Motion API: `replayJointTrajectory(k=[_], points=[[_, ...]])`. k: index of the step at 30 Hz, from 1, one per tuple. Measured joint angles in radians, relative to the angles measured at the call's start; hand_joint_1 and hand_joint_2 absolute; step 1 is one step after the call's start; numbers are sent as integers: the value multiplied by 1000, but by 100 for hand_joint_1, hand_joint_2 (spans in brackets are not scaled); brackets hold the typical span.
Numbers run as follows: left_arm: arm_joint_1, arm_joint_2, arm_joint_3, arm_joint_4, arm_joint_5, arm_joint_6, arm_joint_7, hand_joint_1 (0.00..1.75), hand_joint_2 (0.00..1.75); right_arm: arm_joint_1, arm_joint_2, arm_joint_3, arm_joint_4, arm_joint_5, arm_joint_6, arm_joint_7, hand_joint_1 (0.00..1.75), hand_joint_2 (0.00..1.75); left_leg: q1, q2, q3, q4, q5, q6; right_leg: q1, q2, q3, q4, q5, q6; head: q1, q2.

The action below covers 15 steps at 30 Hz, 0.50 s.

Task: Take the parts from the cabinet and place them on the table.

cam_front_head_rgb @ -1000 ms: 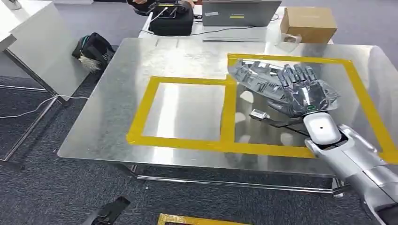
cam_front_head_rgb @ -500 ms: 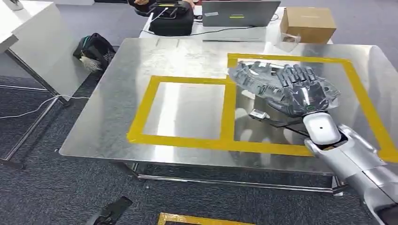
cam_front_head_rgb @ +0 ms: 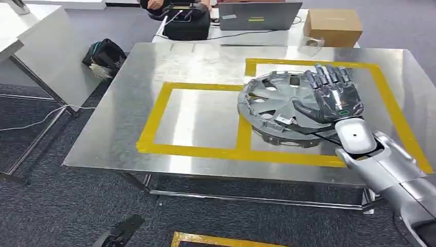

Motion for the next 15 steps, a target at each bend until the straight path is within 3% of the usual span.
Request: replayJointTrajectory(k=[1,2,4,5,6,7,8,10,11,12,14,15], points=[[0,2,0,0,-1,0,0,0,0,-3,3,0,0,-3,0,-1,0,0,2,2,-8,5,-13,-6,-5,-1,-6,-1,7,-12,0,0],[0,0,-1,0,-3,0,0,0,0,-3,3,0,0,-6,0,-1,0,0,3,3,-20,37,-58,-13,-5,-2,-13,-1,14,-22,-6,0],[-1,-2,-1,0,-5,0,0,0,0,-4,3,-1,0,-7,0,-1,0,0,4,4,-74,201,-165,-20,-3,-6,-28,-1,25,-35,-6,0],[-1,-2,-1,0,-6,0,0,0,0,-4,3,-1,0,-8,0,-1,0,0,3,4,-99,281,-201,-21,-2,-6,-36,-1,31,-37,-6,0],[-1,-2,-1,0,-6,0,0,0,0,-4,3,0,0,-8,0,-2,0,0,3,4,-110,331,-219,-20,-1,-6,-43,-1,37,-37,-6,0],[-1,-2,-1,0,-6,0,0,0,0,-3,3,0,1,-8,0,-3,0,0,3,4,-99,332,-213,-18,0,-6,-50,-1,42,-37,-6,0],[-1,-2,-1,0,-7,0,0,0,0,-3,3,0,1,-8,0,-3,0,0,3,4,-67,292,-189,-13,2,-5,-57,0,47,-35,-6,0],[-4,-2,-1,0,-7,0,0,0,0,-5,3,-1,0,-8,0,-3,0,0,1,4,55,111,-124,0,3,-5,-64,0,56,-29,-6,0],[-6,-2,-1,0,-7,0,0,0,0,-6,3,-2,0,-8,0,-3,0,0,-1,3,100,38,-127,6,4,-5,-66,-1,60,-24,-6,0],[-8,-2,-1,0,-7,0,0,0,0,-10,3,-2,1,-8,0,-3,0,0,-4,2,114,12,-131,7,8,-6,-72,-1,64,-18,-3,0],[-8,-2,-1,0,-7,1,0,0,0,-11,3,-2,1,-8,0,-3,0,0,-7,2,105,13,-123,11,4,-6,-73,-8,81,-5,-6,0],[-7,-2,-1,0,-7,1,0,0,0,-11,3,-2,1,-8,0,-3,0,0,-9,2,102,12,-115,19,3,-5,-73,-15,90,3,-4,0]])
